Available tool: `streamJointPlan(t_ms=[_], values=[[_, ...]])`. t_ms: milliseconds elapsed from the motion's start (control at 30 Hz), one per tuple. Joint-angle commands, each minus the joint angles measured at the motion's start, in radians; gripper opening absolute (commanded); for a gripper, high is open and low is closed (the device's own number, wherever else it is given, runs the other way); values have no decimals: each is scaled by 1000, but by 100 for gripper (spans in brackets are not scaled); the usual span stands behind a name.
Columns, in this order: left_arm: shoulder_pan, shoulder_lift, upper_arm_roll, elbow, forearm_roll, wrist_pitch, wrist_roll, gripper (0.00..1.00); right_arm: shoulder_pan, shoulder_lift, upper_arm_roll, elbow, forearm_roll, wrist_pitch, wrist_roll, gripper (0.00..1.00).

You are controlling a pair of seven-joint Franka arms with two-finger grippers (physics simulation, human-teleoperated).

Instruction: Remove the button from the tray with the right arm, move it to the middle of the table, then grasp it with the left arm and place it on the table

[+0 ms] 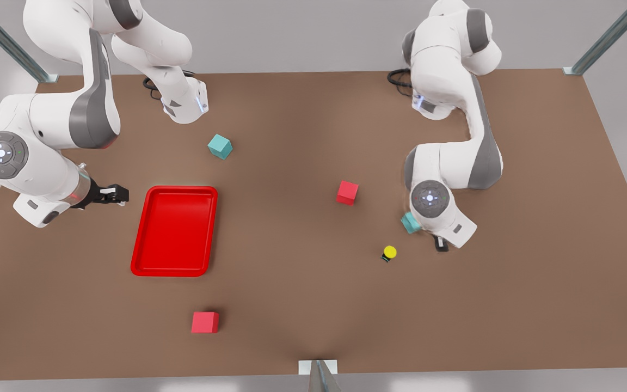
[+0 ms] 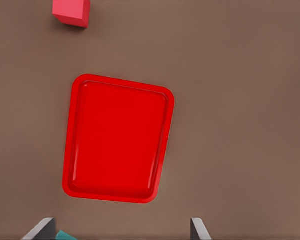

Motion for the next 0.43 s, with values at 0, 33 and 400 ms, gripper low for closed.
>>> streamJointPlan(t_ms=[0,33,400], values=[[262,-250,-430,-20,192,-265,1680,100,0,0,0,0,0,-1,-6,100],[294,-329,-474,-64,214,-230,1666,100,0,0,0,1,0,-1,-6,100],[480,-515,-638,-305,212,-61,1674,100,3,0,0,1,1,-1,-6,100]])
